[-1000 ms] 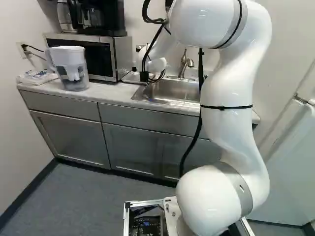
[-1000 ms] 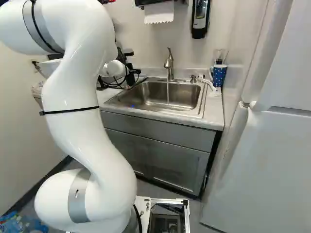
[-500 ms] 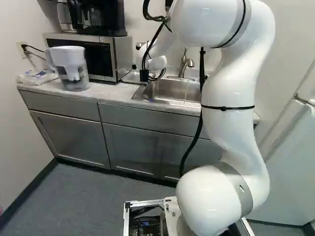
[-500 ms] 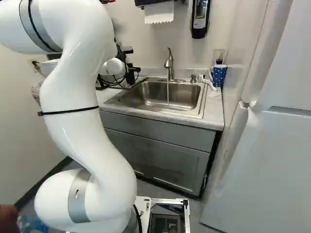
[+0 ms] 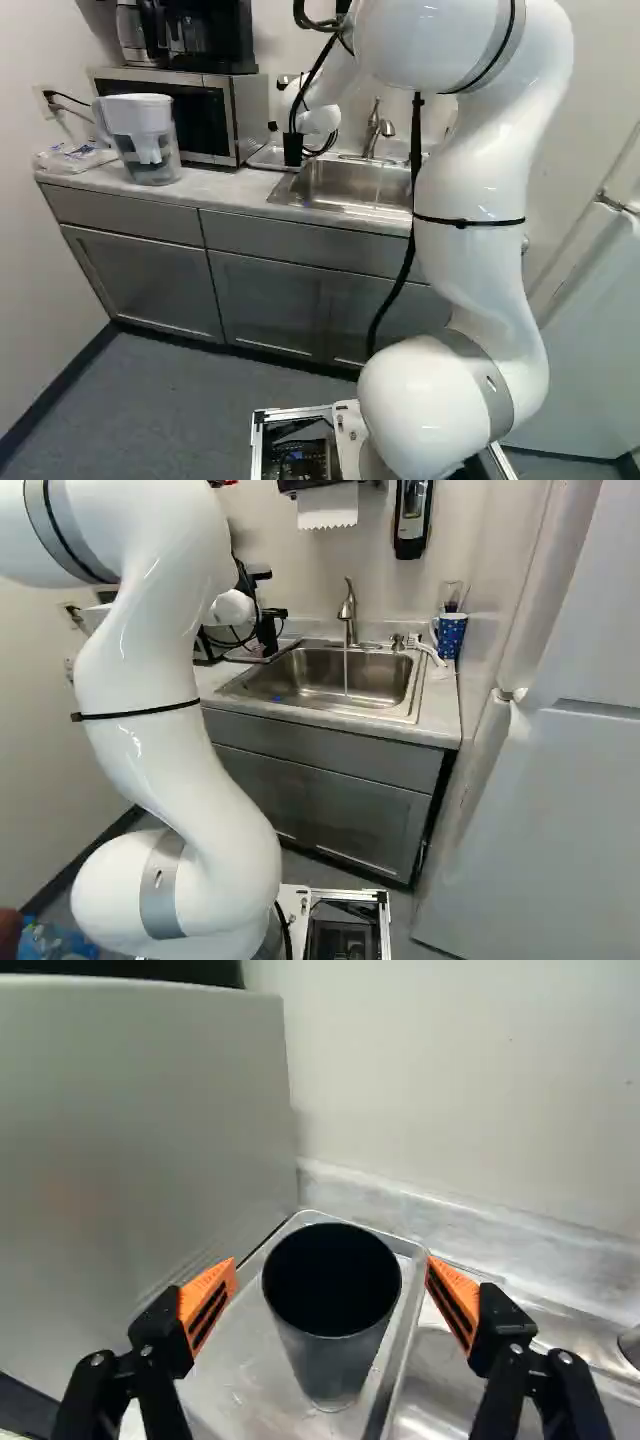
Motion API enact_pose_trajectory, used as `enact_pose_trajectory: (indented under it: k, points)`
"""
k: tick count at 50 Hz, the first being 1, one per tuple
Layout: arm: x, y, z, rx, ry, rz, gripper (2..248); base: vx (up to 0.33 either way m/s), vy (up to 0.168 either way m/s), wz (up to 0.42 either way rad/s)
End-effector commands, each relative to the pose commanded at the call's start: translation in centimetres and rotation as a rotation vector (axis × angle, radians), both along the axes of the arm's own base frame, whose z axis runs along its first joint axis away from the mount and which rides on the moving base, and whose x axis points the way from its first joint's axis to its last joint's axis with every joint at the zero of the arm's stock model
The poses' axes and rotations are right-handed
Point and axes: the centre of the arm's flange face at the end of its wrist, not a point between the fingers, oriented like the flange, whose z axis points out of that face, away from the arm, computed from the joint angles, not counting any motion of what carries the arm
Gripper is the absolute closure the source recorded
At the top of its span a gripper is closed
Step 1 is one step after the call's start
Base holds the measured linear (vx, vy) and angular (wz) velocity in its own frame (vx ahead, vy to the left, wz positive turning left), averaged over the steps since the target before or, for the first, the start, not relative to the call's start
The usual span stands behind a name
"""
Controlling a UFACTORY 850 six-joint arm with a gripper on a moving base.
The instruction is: Rinse the cup and place it in the tray
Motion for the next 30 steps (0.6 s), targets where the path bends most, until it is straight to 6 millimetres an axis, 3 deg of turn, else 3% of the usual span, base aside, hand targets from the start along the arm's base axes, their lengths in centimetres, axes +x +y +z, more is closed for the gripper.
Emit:
enact_pose_trajectory:
  k: [30]
  points:
    - [-0.3, -0.1, 3.4, 0.011, -0.056, 0.000, 3, 0.000, 0.000, 0.000]
